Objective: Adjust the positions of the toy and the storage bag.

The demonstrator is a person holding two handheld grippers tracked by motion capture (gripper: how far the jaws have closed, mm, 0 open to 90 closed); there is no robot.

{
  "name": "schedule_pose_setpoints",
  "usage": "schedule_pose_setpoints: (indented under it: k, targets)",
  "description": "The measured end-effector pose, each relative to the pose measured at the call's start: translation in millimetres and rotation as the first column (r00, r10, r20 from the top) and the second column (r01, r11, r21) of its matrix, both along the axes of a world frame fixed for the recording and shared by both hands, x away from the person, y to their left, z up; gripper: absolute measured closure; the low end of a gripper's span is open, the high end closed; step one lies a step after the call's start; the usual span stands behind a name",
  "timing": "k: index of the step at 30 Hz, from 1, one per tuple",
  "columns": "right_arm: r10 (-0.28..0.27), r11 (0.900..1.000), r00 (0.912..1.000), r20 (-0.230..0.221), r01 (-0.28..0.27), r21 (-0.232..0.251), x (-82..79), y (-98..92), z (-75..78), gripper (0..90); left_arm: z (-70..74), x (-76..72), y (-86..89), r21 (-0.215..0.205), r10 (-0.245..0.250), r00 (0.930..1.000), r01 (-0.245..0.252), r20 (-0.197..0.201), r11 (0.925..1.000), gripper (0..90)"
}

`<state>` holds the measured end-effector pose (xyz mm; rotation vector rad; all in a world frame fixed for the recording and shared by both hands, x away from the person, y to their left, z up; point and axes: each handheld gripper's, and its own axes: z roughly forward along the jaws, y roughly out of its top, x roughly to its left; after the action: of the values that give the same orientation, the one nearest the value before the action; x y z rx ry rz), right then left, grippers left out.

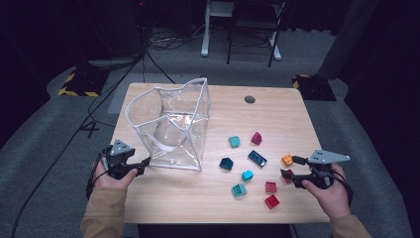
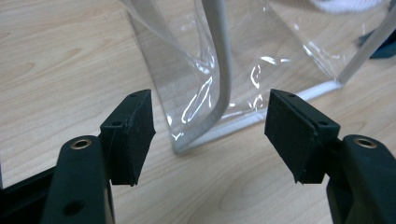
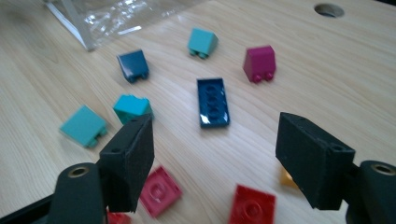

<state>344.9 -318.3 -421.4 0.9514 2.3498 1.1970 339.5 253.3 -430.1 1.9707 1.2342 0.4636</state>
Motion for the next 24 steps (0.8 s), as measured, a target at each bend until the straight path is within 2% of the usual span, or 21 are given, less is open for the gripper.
schedule_pose_setpoints:
  k: [1,2,4,5,6,9,12,13,14,15,17,18,21,22,24]
  targets:
    - [0.017,1.000,0.9998,0.005,-0.017,0.002,2.3,8.2,0.7,30.1,0.9,1.8,-0.7,-0.003,-0.016,0.9999,0.016,0.000,0.9999,37.7]
    - [0.017,1.000,0.9998,0.005,-0.017,0.002,2.3,8.2,0.7,30.1,1.2,3.1,-2.6,-0.020,-0.025,0.9997,0.025,-0.002,0.9995,37.7]
    - [0.027,1.000,0.9996,0.002,-0.027,-0.003,4.9,16.0,0.6,30.1,2.9,6.4,-6.1,-0.015,-0.044,0.9990,0.045,0.006,0.9989,42.2]
    - [0.042,0.999,0.9991,-0.001,-0.042,-0.008,7.0,23.7,0.9,30.5,3.6,8.5,-8.0,-0.006,-0.046,0.9989,0.046,0.010,0.9989,44.1]
    - [0.042,0.999,0.9991,-0.001,-0.042,-0.008,7.0,23.7,0.9,30.5,4.0,10.8,-9.9,-0.007,-0.043,0.9990,0.043,0.009,0.9990,44.1]
    - [0.073,0.997,0.9973,0.002,-0.073,-0.014,10.2,38.8,2.3,31.7,3.5,19.8,-11.2,0.015,-0.032,0.9993,0.032,0.017,0.9994,52.1]
    - [0.089,0.996,0.9960,0.001,-0.089,-0.017,12.3,45.6,2.8,32.3,0.6,26.0,-9.3,0.004,-0.031,0.9995,0.031,0.008,0.9995,55.4]
    - [0.094,0.995,0.9956,0.002,-0.094,-0.019,13.3,48.8,3.0,32.5,-0.2,27.2,-7.7,0.007,-0.037,0.9993,0.037,0.008,0.9993,60.2]
    - [0.101,0.995,0.9949,0.002,-0.101,-0.021,14.3,51.8,3.1,32.8,-0.4,27.8,-6.9,-0.007,-0.052,0.9986,0.052,0.006,0.9986,65.0]
    - [0.112,0.993,0.9937,0.001,-0.112,-0.025,15.9,57.8,3.7,33.2,0.6,27.0,-7.3,0.007,-0.071,0.9974,0.071,0.012,0.9974,75.0]
    - [0.121,0.992,0.9927,0.003,-0.121,-0.024,17.4,63.7,4.5,33.6,2.3,24.5,-8.5,0.046,-0.071,0.9972,0.070,0.023,0.9964,84.6]
    - [0.121,0.992,0.9927,0.003,-0.121,-0.024,17.4,63.7,4.5,33.6,2.3,24.5,-8.5,0.046,-0.071,0.9972,0.070,0.023,0.9964,86.9]
    - [0.135,0.991,0.9908,0.008,-0.135,-0.024,18.6,72.8,6.1,34.0,3.5,19.3,-12.1,0.078,-0.094,0.9950,0.090,0.036,0.9928,87.4]
    - [0.146,0.989,0.9892,0.009,-0.146,-0.023,18.7,79.2,7.1,34.2,5.0,14.0,-15.6,0.097,-0.116,0.9926,0.112,0.036,0.9889,87.5]
    - [0.158,0.987,0.9873,0.012,-0.158,-0.022,19.6,85.7,7.9,34.3,5.7,11.9,-16.8,0.105,-0.127,0.9913,0.122,0.036,0.9869,87.6]
